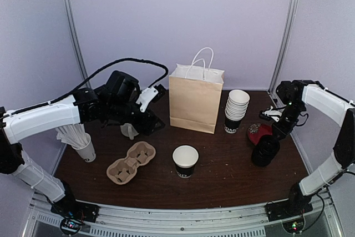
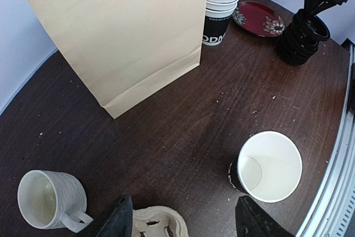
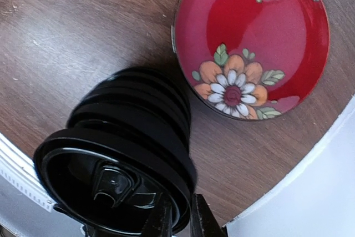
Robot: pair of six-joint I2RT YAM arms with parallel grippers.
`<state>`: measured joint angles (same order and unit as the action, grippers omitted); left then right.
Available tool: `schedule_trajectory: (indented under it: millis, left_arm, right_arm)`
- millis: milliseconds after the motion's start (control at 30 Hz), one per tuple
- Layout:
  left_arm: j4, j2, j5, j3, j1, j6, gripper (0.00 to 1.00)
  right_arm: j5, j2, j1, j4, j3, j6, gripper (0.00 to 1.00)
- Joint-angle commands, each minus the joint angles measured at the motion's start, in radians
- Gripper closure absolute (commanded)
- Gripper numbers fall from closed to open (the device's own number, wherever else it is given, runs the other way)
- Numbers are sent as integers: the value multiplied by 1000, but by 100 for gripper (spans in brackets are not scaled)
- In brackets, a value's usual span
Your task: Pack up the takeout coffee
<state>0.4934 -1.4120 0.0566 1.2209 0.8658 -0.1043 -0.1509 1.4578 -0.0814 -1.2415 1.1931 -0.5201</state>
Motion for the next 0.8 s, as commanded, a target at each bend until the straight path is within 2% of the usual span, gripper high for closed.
schedule_trajectory:
  millis: [0,67,100,400,500,533,567,633,767]
  left_arm:
    - [-54,-20,28,25,6,5,33]
    - [-53,-24,30,27,10,5,33]
    - [-53,-25,28,27,11,5,34]
    - [-95,6,10,-2,27,6,33]
    - [-262,74,12,-86,58,53,29]
    - [-336,100,16,-120,73,72,20]
    - [-413,120,20,-147,86,86,6]
    - [-516,131,47,-160,99,94,3]
    - [-599,77,97,-76,131,162,3]
  right_arm:
    - [-129,26,61,-50,23,12,88]
    - [7,20,40,-4,8,34,90]
    - [3,7,45,14,-2,19,90]
    - [-262,-38,68,-101,80,18,90]
    - [-414,-61,69,-135,131,23,91]
    - [-492,-70,68,-140,147,23,92]
    - [-570,-78,68,-136,160,33,92]
    - [-717,-87,67,-109,182,68,93]
    - [-954,-76,28,-42,224,127,92]
